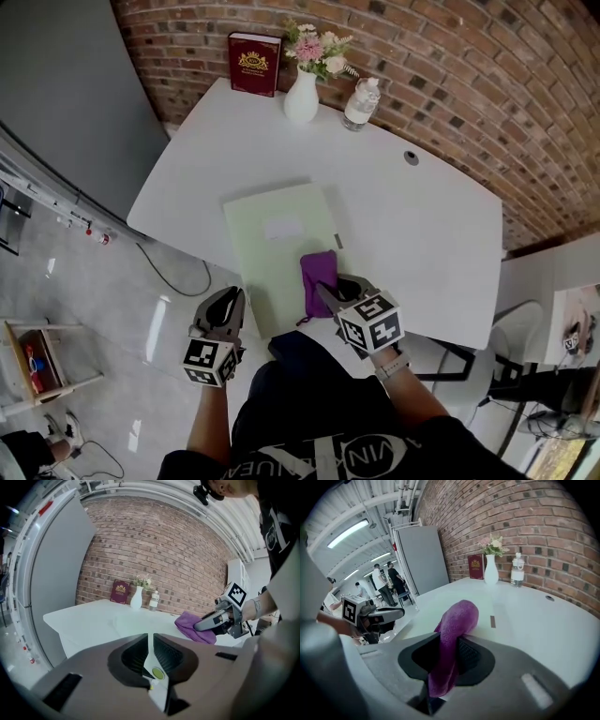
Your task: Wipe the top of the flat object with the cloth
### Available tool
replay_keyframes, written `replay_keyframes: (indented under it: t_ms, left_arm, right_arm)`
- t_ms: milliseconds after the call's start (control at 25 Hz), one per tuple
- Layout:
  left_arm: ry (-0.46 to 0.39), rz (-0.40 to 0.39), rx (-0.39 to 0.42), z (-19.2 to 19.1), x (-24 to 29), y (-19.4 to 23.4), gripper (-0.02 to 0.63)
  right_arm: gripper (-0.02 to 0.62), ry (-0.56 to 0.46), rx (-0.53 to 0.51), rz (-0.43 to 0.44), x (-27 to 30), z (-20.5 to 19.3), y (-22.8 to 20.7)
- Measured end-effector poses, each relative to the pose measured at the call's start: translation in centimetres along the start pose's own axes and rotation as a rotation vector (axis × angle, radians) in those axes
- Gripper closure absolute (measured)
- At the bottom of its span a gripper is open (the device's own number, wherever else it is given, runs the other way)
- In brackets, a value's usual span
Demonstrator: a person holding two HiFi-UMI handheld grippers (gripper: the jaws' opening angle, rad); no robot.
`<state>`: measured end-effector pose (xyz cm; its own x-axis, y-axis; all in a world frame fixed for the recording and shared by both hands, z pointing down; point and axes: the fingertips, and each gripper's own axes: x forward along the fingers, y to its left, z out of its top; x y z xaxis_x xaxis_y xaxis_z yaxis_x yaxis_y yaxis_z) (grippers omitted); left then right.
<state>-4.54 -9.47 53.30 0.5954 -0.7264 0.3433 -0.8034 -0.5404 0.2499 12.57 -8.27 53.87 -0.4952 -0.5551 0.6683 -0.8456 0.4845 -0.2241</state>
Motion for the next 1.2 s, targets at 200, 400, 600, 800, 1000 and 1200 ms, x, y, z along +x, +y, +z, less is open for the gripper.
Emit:
replay_keyframes:
  t_ms: [200, 400, 600, 800, 1000, 1200]
  left_arm:
    - [0.009, -0.023, 0.007, -0.4, 0.5, -0.5, 0.569]
    - [0.011, -0.041, 0.014, -0.5, 1.0, -1.1, 0.569]
    - [0.017, -0.055, 0.025, -0.5, 1.2, -1.7, 0.569]
    - [0.019, -0.054, 0.037, -0.6, 0.8, -2.1, 0.569]
    - [0.013, -0.054, 0.047, -0.8, -0.1, -2.8, 0.569]
    - [0.013, -0.034, 0.062, -1.9, -1.7, -3.2, 0.569]
  right_arm:
    - [0.517, -0.008, 0.011, -0.04, -1.4, -0.6, -2.0]
    - [0.517, -0.011, 0.031, -0.09, -2.7, -1.5, -4.1]
    - [0.517, -0.024, 0.064, -0.138, -4.2, -2.6, -6.4]
    - [0.517, -0.032, 0.07, -0.201, -5.3, -3.4, -8.3]
    - [0.517, -0.086, -0.068, -0.372, -7.4, -3.1, -9.3]
    - [0.517, -0.313, -0.08, -0.255, -8.3, -0.8, -4.3]
